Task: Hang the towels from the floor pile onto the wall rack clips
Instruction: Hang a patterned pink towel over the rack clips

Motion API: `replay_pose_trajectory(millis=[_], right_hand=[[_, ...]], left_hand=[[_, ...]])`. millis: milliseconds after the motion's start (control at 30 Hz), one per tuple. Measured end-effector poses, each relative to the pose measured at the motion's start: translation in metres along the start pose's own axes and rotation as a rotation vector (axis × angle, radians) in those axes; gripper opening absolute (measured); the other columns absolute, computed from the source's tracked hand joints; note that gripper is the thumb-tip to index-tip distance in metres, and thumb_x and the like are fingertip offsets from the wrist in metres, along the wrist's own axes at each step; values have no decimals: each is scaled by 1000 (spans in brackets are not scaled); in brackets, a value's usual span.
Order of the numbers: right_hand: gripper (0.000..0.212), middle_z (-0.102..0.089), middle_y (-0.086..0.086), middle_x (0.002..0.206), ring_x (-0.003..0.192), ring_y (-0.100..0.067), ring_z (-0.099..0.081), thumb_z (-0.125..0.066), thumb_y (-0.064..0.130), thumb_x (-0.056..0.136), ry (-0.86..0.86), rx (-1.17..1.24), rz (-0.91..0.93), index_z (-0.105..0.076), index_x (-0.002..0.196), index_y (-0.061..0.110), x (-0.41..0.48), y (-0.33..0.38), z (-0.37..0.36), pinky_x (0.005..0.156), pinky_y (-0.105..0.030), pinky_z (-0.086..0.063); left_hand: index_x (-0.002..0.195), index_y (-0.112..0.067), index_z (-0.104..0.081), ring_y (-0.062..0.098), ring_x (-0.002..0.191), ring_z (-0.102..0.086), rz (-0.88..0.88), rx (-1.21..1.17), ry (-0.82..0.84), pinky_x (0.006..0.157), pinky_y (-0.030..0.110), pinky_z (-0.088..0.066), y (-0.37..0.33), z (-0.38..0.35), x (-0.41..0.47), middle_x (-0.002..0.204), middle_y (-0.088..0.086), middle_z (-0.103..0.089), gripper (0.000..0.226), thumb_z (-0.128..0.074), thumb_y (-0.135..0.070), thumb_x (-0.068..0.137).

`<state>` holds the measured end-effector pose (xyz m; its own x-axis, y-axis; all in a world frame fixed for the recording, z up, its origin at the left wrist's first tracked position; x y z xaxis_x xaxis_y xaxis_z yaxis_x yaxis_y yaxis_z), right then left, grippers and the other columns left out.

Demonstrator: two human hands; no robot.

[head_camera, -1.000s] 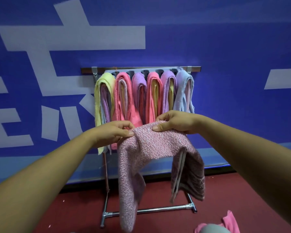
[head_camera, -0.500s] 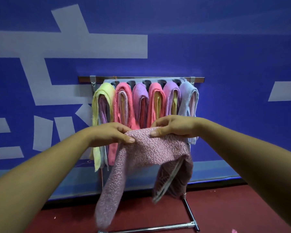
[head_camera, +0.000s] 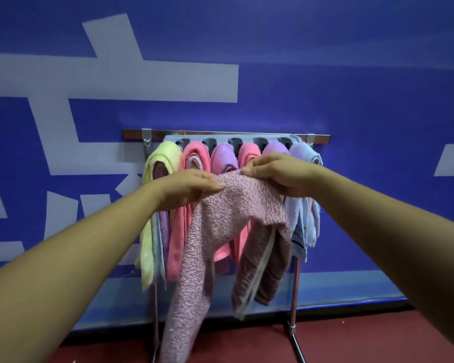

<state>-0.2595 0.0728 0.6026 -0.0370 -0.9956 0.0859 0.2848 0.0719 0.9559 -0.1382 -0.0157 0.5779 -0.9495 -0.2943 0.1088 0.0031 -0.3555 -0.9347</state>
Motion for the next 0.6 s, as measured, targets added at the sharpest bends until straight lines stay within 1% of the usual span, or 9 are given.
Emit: replay_pose_trajectory(millis=[67, 133, 233, 300, 367, 433, 467, 533, 600], right_hand=[[20, -61, -16, 86, 76, -20, -61, -56, 8, 99, -97, -33, 62, -62, 96, -11, 16, 16, 15, 70, -27, -51], [16, -60, -14, 83, 73, -18, -61, -56, 7, 98, -174, -43, 114, -62, 89, -5, 31, 33, 29, 68, -26, -52], [15, -65, -15, 84, 79, -23, -65, -59, 7, 97, -277, -76, 164, -64, 85, 0, 56, 54, 49, 77, -34, -57], [13, -66, -18, 92, 89, -29, -64, -59, 5, 96, -342, -123, 161, -66, 90, -3, 74, 60, 63, 88, -43, -55], [12, -66, -17, 84, 78, -28, -65, -61, 5, 94, -396, -178, 129, -68, 93, -4, 92, 58, 73, 75, -41, -58], [15, -66, -11, 75, 63, -18, -64, -63, 11, 94, -462, -296, 106, -69, 92, -3, 106, 55, 79, 57, -27, -54], [18, -66, -7, 75, 63, -15, -63, -65, 17, 94, -495, -412, 95, -71, 92, -1, 113, 53, 82, 56, -25, -51], [17, -69, -4, 83, 74, -15, -62, -63, 20, 94, -510, -667, 80, -74, 94, 7, 125, 48, 85, 65, -25, -50], [18, -69, -4, 90, 83, -16, -60, -58, 14, 94, -483, -814, 63, -75, 99, 10, 134, 39, 86, 71, -26, -46]], left_hand=[[98, -5, -72, 18, 95, -66, -25, -111, -42, 92, 29, -52, -11, 13, 15, 99, 7, -72, 17, -62, -15, 88], [108, -2, -65, 18, 84, -70, -51, -237, -68, 78, 29, -55, -26, 26, 31, 93, 8, -73, 25, -55, -12, 87], [90, -10, -65, 19, 69, -67, -107, -282, -151, 71, 33, -51, -53, 47, 53, 78, 5, -70, 13, -56, -14, 82], [85, -11, -72, 21, 68, -66, -96, -333, -213, 71, 32, -51, -59, 61, 69, 77, 6, -71, 24, -50, -18, 90], [95, -9, -75, 22, 72, -65, -43, -373, -246, 75, 33, -51, -54, 74, 86, 81, 8, -70, 34, -45, -25, 96], [105, -10, -72, 23, 76, -66, 18, -315, -263, 77, 34, -51, -43, 80, 99, 85, 8, -71, 32, -45, -26, 98], [100, -11, -74, 22, 74, -66, 50, -245, -278, 75, 32, -52, -36, 84, 104, 83, 8, -72, 30, -46, -21, 97], [73, -11, -73, 19, 64, -62, 82, -85, -348, 64, 27, -47, -24, 94, 110, 71, 6, -68, 33, -47, -7, 94], [71, -12, -64, 20, 61, -50, 61, 43, -458, 58, 27, -37, -16, 107, 113, 70, 7, -58, 26, -50, 2, 89]])
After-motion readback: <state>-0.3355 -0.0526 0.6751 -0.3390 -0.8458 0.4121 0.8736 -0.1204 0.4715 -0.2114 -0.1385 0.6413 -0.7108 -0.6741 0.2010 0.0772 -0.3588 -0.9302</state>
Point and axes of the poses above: each hand's wrist, its own x-axis towards the middle knuckle, its own z-axis out of the back of the hand, y = z × x, the point moved 8 cm from there along x, towards the middle knuckle
